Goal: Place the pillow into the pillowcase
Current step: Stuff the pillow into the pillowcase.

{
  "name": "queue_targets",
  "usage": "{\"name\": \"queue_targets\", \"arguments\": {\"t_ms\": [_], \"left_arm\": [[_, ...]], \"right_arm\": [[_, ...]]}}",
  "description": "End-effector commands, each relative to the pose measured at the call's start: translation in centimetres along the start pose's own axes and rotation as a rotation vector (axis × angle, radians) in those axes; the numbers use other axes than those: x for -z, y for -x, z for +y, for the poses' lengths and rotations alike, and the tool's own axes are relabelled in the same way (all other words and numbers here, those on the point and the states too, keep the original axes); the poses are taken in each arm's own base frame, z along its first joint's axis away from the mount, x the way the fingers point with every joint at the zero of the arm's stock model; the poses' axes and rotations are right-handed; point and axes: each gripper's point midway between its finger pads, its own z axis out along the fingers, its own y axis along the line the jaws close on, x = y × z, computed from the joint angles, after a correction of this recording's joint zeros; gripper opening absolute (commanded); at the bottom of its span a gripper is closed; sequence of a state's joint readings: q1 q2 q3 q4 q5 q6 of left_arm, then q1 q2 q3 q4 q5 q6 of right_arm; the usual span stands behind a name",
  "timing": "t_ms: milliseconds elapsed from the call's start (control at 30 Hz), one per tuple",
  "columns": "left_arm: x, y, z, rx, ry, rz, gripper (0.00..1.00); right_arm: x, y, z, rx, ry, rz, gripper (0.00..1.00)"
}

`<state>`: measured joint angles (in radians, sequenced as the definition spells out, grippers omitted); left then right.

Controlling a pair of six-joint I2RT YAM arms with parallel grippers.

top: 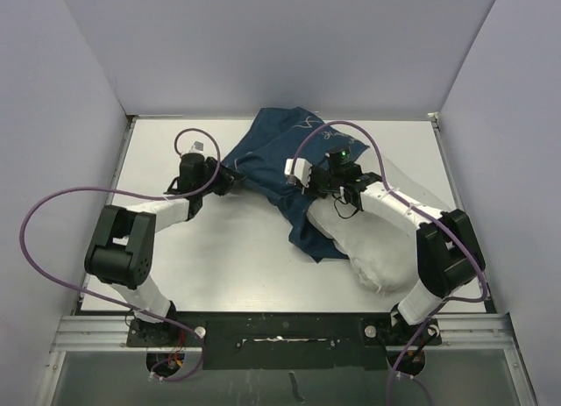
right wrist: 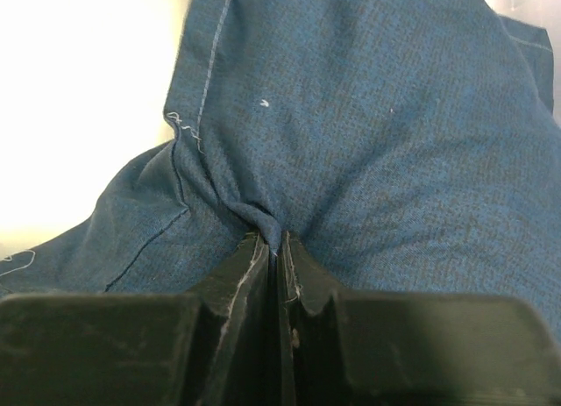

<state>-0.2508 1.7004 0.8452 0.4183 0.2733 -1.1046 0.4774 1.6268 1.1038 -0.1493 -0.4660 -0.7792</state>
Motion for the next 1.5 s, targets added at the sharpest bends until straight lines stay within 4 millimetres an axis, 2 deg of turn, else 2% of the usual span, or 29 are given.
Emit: {"name": "queue_targets", "arguments": {"t_ms": [0, 100, 200, 300, 367, 467, 567, 633, 700, 733, 767, 867, 900, 967, 1033, 1100, 1200, 1300, 1400, 1467], "left_arm": [[5.4, 1.2, -6.9, -0.159, -0.060, 0.014, 0.00], [9.3, 1.9, -8.5, -0.250, 0.003, -0.032, 0.00], [10.6, 0.4, -9.5, -0.175, -0.046, 0.019, 0.00], [9.2, -3.3, -9.6, -0.089, -0.104, 0.132, 0.00], [7.7, -6.6, -9.2, -0.091, -0.095, 0.206, 0.00], [4.8, -10.1, -7.6, -0.052, -0.077, 0.290, 0.00], [1.5, -12.3, -4.7, -0.033, -0.022, 0.351, 0.03], [0.5, -12.6, -3.4, -0.020, -0.002, 0.366, 0.07], [0.7, -12.1, -3.6, -0.028, -0.016, 0.351, 0.18], [1.3, -11.8, -3.6, -0.046, -0.002, 0.333, 0.33], [2.3, -11.4, -3.6, -0.073, 0.014, 0.315, 0.45], [5.9, -10.3, -3.5, -0.105, 0.031, 0.235, 0.73], [7.0, -10.0, -2.6, -0.085, 0.048, 0.199, 0.80], [8.5, -9.5, -2.0, -0.024, 0.038, 0.134, 0.84], [8.9, -9.3, -1.2, 0.034, 0.041, 0.107, 0.82], [8.4, -9.1, -1.0, 0.073, 0.055, 0.097, 0.79], [6.5, -8.6, -1.1, 0.116, 0.031, 0.066, 0.73], [4.3, -7.9, -1.1, 0.124, 0.024, 0.043, 0.60], [2.6, -7.2, -0.7, 0.131, 0.023, 0.023, 0.41], [2.0, -6.5, -0.9, 0.133, 0.002, 0.004, 0.16]], "right_arm": [[-0.2, -1.9, -2.0, 0.000, -0.080, 0.080, 0.00], [-0.7, -2.3, -3.0, -0.009, -0.094, 0.106, 0.00], [-1.2, -2.3, -3.3, -0.024, -0.086, 0.111, 0.00], [-1.7, -1.9, -3.2, -0.026, -0.077, 0.102, 0.00], [-1.9, -1.4, -3.2, -0.026, -0.072, 0.091, 0.00], [-2.3, -0.4, -2.8, -0.027, -0.059, 0.068, 0.00], [-2.5, 0.3, -2.3, -0.033, -0.042, 0.044, 0.00], [-2.3, 0.4, -2.1, -0.033, -0.035, 0.041, 0.00], [-1.9, 0.2, -2.3, -0.032, -0.036, 0.045, 0.00], [-1.6, -0.1, -2.5, -0.035, -0.039, 0.048, 0.00], [-1.3, -0.3, -2.7, -0.039, -0.041, 0.050, 0.00], [-0.6, -0.8, -3.2, -0.048, -0.049, 0.051, 0.00], [-0.6, -0.8, -3.3, -0.048, -0.049, 0.049, 0.00], [-0.5, -0.7, -3.3, -0.050, -0.047, 0.045, 0.00], [-0.5, -0.5, -3.3, -0.055, -0.042, 0.039, 0.00], [-0.6, -0.5, -3.2, -0.060, -0.034, 0.037, 0.00], [-0.5, -0.3, -3.1, -0.061, -0.031, 0.035, 0.00], [-0.4, -0.2, -2.9, -0.057, -0.027, 0.033, 0.00], [-0.1, -0.3, -2.5, -0.054, -0.024, 0.035, 0.00], [0.1, -0.2, -2.4, -0.053, -0.024, 0.035, 0.00]]}}
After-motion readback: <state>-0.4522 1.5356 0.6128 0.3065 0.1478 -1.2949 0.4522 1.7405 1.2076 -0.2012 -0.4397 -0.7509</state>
